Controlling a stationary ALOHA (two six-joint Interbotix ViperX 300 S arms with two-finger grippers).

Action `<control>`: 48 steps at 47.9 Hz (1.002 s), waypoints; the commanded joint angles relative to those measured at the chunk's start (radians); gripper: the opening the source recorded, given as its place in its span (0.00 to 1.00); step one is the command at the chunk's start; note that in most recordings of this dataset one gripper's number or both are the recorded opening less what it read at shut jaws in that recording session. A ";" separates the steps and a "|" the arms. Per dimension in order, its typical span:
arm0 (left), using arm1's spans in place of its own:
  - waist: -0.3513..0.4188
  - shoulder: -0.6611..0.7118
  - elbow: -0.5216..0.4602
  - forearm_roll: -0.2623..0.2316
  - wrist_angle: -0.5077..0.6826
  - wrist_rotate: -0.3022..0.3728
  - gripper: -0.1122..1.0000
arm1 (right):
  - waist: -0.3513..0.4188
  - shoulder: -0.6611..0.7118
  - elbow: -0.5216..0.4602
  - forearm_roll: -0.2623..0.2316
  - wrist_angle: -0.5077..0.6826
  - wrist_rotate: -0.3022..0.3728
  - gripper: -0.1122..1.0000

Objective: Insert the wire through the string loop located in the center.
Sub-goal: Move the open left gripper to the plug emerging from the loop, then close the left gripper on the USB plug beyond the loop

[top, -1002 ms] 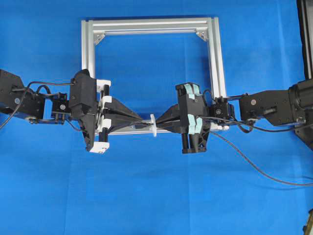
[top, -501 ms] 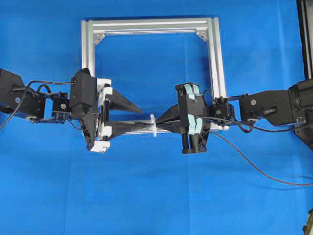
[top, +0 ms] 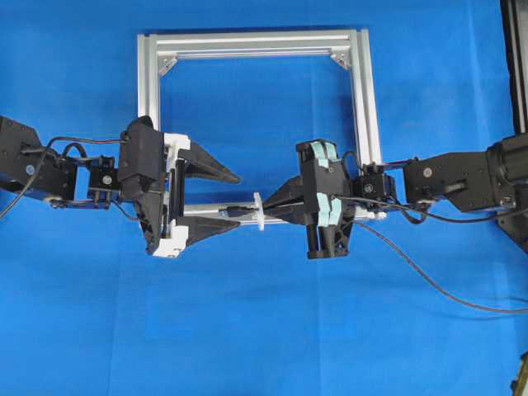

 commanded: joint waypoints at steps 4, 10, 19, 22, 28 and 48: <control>-0.005 -0.011 -0.025 0.002 0.000 -0.005 0.92 | -0.002 -0.014 -0.015 -0.002 -0.009 -0.002 0.08; -0.011 0.015 -0.041 0.002 0.031 -0.005 0.92 | -0.002 -0.014 -0.014 -0.002 -0.009 -0.002 0.08; -0.012 0.069 -0.063 0.002 0.063 -0.008 0.92 | -0.002 -0.014 -0.014 -0.002 -0.009 -0.002 0.08; -0.012 0.078 -0.064 0.003 0.063 -0.008 0.92 | -0.002 -0.014 -0.012 -0.002 -0.009 -0.002 0.08; -0.012 0.083 -0.064 0.003 0.063 -0.008 0.92 | -0.002 -0.014 -0.012 -0.002 -0.009 -0.002 0.08; -0.014 0.086 -0.066 0.002 0.063 -0.008 0.92 | -0.002 -0.014 -0.012 -0.002 -0.009 -0.002 0.08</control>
